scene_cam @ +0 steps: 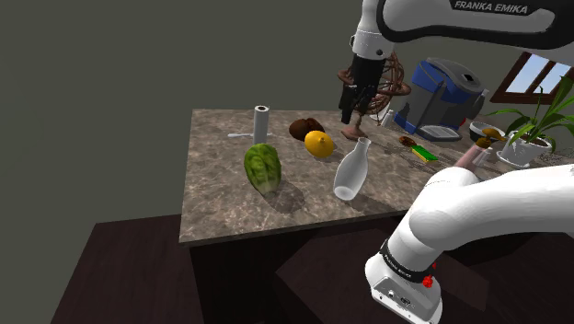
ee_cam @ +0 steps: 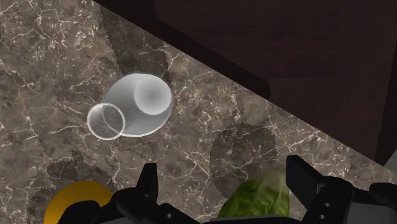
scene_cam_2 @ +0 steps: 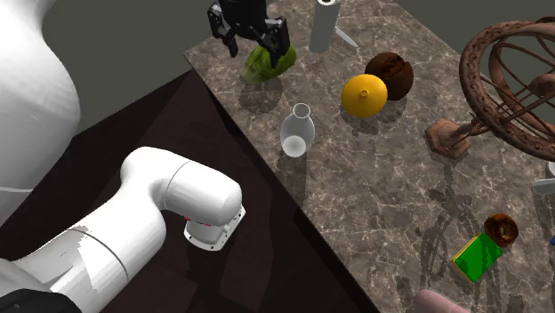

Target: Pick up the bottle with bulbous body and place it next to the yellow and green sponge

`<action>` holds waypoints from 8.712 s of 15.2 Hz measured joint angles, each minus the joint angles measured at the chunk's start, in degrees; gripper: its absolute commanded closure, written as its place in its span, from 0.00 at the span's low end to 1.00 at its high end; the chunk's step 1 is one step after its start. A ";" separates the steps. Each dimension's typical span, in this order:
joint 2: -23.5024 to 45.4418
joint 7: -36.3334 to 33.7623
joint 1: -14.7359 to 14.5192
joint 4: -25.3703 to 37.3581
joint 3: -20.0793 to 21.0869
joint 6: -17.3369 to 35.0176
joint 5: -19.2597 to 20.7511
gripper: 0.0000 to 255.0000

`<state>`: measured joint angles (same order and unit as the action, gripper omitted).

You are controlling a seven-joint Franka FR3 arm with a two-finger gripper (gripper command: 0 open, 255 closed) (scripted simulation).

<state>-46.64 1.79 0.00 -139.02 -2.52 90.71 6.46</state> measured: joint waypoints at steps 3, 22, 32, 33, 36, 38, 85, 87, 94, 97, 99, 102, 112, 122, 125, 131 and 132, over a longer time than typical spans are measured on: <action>-0.34 1.29 0.52 -1.68 -1.49 1.23 0.81 0.00; 7.30 13.33 5.97 -13.52 -17.21 20.04 9.58 0.00; 7.31 13.31 6.01 -13.81 -17.27 20.39 9.66 1.00; 7.31 13.31 6.01 -13.81 -17.27 20.39 9.66 1.00; 7.31 13.32 6.01 -13.82 -17.28 20.39 9.66 1.00; 7.32 13.31 6.01 -13.81 -17.28 20.40 9.66 1.00; 10.07 16.08 3.96 22.64 -12.05 -13.31 4.72 1.00; 10.82 16.36 3.88 24.80 -12.05 -14.72 4.63 1.00; 13.55 16.98 3.56 32.70 -11.71 -19.91 4.12 1.00; 15.43 17.37 3.37 36.71 -11.75 -22.04 3.87 1.00; 16.34 17.70 3.31 39.06 -11.81 -23.48 3.80 1.00; 17.40 18.51 3.32 41.47 -12.28 -24.74 3.93 1.00; 20.82 30.23 5.12 37.19 -23.50 -14.97 8.00 1.00; 31.30 43.93 6.55 38.25 -37.20 -3.86 6.89 1.00; 36.99 49.08 7.07 40.80 -41.73 -1.14 4.06 1.00; 52.16 61.17 11.53 47.77 -48.94 3.21 -6.58 1.00; 54.78 63.00 12.87 49.00 -49.36 3.71 -8.67 1.00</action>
<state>8.15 64.79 12.87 -90.02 -51.87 94.42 -2.21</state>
